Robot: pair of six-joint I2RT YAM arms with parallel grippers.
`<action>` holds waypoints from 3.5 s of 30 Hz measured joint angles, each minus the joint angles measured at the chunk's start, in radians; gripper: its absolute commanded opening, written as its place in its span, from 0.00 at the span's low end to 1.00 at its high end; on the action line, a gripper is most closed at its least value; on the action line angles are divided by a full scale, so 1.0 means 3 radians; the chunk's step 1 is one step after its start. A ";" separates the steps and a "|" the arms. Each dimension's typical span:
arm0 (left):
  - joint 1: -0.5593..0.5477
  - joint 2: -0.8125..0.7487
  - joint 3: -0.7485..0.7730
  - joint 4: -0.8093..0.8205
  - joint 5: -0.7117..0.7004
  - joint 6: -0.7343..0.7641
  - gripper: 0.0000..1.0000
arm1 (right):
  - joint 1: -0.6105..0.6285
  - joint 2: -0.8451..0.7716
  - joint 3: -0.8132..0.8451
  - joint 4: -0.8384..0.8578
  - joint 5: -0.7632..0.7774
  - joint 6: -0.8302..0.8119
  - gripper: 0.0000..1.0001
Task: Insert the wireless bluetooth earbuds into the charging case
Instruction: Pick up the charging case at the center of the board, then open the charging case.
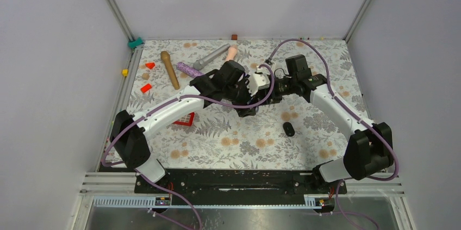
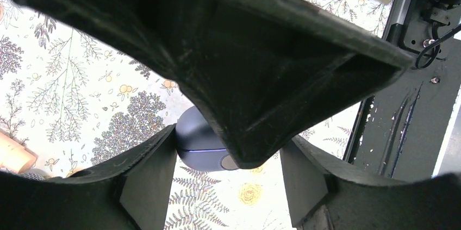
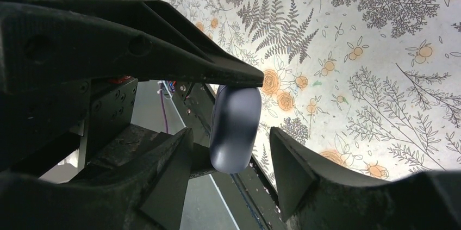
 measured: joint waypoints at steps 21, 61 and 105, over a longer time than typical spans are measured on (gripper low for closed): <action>0.0000 -0.0004 0.0000 0.0000 0.0028 0.0005 0.94 | -0.0001 0.0036 0.0022 -0.0006 -0.0027 -0.0038 0.25; 0.0532 -0.0056 -0.0018 -0.0177 0.2455 -0.0333 0.85 | -0.0107 -0.1016 0.0047 0.0167 -0.0374 -0.0977 0.23; 0.0614 -0.0258 -0.0308 0.0734 0.2488 -0.1129 0.49 | -0.0038 -0.1233 -0.0548 0.0952 -0.0690 -0.0584 0.24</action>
